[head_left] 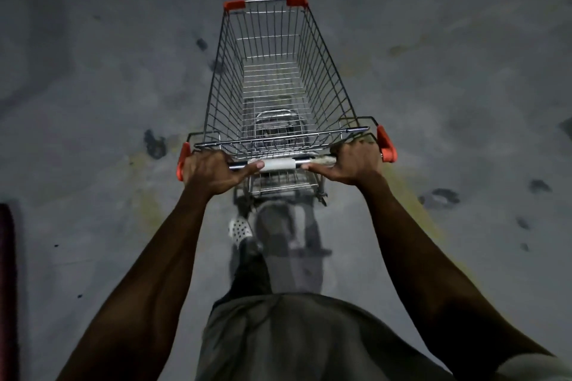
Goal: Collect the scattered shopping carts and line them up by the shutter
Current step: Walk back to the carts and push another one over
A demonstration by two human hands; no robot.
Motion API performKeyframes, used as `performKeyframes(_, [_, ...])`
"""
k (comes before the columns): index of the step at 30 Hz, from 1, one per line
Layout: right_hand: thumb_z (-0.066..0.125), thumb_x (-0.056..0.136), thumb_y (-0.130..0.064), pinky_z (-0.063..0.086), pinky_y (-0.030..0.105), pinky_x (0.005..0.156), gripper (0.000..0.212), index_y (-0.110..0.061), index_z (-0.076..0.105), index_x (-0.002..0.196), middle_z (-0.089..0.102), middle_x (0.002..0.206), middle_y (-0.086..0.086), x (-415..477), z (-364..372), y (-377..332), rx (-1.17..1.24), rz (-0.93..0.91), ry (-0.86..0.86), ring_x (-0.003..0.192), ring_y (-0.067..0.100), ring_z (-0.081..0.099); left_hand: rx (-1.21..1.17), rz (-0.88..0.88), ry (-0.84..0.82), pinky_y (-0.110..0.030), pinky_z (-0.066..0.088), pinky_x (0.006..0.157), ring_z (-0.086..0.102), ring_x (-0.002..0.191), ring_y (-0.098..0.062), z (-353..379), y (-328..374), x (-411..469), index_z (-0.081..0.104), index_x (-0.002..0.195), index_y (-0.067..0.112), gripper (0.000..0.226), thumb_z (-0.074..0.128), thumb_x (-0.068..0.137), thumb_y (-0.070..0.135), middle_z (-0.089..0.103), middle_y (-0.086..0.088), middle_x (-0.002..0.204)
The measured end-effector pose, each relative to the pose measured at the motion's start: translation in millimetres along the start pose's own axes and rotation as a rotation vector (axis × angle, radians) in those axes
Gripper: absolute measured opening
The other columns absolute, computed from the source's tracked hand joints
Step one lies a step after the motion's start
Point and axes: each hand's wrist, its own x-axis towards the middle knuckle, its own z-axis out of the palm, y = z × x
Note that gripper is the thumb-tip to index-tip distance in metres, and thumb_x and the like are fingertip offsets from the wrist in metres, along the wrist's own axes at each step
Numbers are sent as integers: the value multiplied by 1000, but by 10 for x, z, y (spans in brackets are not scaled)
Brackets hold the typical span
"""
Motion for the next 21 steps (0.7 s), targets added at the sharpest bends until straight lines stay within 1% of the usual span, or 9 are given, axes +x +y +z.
performKeyframes(6, [14, 81, -99, 33, 29, 62, 96, -22, 69, 65, 51, 51, -3, 1545, -189, -504, 160, 25, -9, 56, 17, 55, 11, 31, 1, -57, 16, 120, 69, 95, -22, -217, -758, 1627, 78, 74, 29, 108, 9, 59, 110, 72, 0, 77])
performKeyframes(9, [11, 79, -101, 33, 29, 61, 99, -23, 72, 66, 55, 53, -1, 2262, -255, -688, 159, 46, -6, 56, 16, 55, -3, 83, -6, -57, 16, 121, 69, 93, -22, -409, -1042, 2334, 62, 56, 31, 96, 8, 60, 109, 66, 2, 71])
performKeyframes(11, [7, 76, -102, 41, 31, 65, 101, -27, 75, 73, 60, 60, 1, 2711, -281, -788, 160, 58, -17, 64, 22, 60, -4, 106, -25, -57, 15, 121, 69, 90, -23, -513, -1218, 2787, 51, 49, 30, 91, 9, 61, 109, 65, 3, 68])
performKeyframes(13, [6, 75, -103, 50, 34, 72, 102, -29, 77, 78, 65, 66, 4, 3136, -286, -869, 157, 59, -36, 73, 25, 66, -1, 112, -81, -57, 11, 122, 69, 95, -22, -592, -1371, 3222, 56, 50, 32, 92, 7, 60, 109, 69, 1, 73])
performKeyframes(15, [6, 74, -104, 51, 34, 73, 105, -28, 78, 79, 67, 68, 5, 3549, -289, -917, 164, 62, -42, 74, 25, 68, 15, 112, -119, -57, 7, 124, 67, 107, -22, -671, -1465, 3663, 71, 67, 35, 101, 4, 57, 110, 74, 1, 87])
performKeyframes(16, [7, 73, -104, 49, 32, 71, 105, -28, 79, 80, 67, 68, 4, 3771, -292, -934, 158, 61, -49, 73, 24, 67, 27, 104, -135, -56, 5, 124, 66, 110, -22, -713, -1500, 3896, 73, 72, 37, 104, 3, 56, 111, 75, 1, 93])
performKeyframes(17, [7, 72, -105, 46, 31, 68, 105, -28, 79, 79, 66, 67, 2, 3986, -303, -951, 143, 63, -55, 70, 23, 65, 29, 94, -145, -55, 4, 124, 66, 109, -22, -750, -1537, 4114, 71, 65, 36, 102, 2, 54, 111, 74, 1, 91])
performKeyframes(19, [9, 69, -107, 40, 29, 63, 105, -27, 77, 75, 59, 61, -1, 4424, -314, -977, 94, 83, -48, 64, 23, 60, -4, 92, -128, -54, 5, 124, 68, 99, -21, -800, -1615, 4537, 60, 46, 34, 95, 6, 53, 112, 68, 5, 73])
performKeyframes(21, [9, 67, -107, 35, 27, 60, 106, -26, 75, 70, 55, 57, -2, 4885, -306, -995, 55, 110, -8, 59, 22, 56, -34, 117, -99, -55, 7, 124, 68, 89, -20, -829, -1703, 4976, 58, 41, 39, 87, 11, 57, 111, 57, 11, 61])
